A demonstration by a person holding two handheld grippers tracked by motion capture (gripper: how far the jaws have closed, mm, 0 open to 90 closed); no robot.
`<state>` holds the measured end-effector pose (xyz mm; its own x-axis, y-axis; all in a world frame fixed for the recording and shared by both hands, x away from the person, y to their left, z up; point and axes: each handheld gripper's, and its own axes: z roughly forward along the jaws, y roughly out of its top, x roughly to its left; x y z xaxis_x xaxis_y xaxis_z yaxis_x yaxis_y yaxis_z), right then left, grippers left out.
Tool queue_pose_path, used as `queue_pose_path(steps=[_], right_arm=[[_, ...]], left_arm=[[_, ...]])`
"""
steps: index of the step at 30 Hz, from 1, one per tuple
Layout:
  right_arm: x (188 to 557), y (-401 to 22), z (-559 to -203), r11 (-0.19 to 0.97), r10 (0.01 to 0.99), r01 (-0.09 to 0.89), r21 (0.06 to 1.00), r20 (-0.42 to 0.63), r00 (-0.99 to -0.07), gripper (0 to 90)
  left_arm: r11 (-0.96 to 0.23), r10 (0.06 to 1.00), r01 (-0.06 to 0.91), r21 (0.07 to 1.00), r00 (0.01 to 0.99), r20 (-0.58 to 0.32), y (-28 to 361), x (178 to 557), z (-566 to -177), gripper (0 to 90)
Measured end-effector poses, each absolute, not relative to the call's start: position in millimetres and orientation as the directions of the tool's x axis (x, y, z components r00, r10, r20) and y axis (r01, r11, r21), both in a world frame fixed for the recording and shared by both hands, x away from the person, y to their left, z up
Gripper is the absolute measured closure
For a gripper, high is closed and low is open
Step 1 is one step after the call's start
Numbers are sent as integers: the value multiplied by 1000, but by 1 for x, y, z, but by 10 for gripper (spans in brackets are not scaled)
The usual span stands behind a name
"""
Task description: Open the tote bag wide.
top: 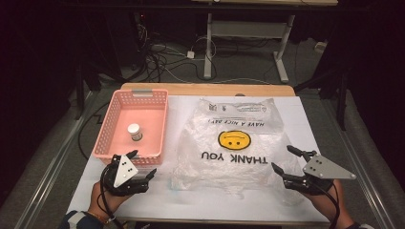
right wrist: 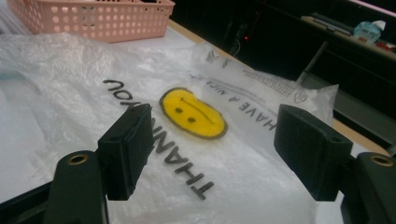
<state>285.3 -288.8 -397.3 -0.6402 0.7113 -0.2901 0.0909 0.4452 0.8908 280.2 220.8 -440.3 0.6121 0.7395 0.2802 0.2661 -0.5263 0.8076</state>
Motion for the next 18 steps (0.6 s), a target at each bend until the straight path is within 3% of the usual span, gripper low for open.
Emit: queue_pose_path(steps=[6, 14, 18], right_arm=[[314, -304, -383, 449, 743, 104, 888, -306, -596, 331], [402, -305, -376, 523, 757, 204, 828, -341, -557, 331], [443, -303, -387, 502, 777, 284, 817, -281, -564, 324]], left_arm=[[-541, 728, 273, 795, 626, 280, 218, 279, -443, 169], [-549, 722, 271, 790, 629, 287, 215, 281, -444, 168], [-558, 718, 269, 785, 632, 293, 213, 281, -446, 168]])
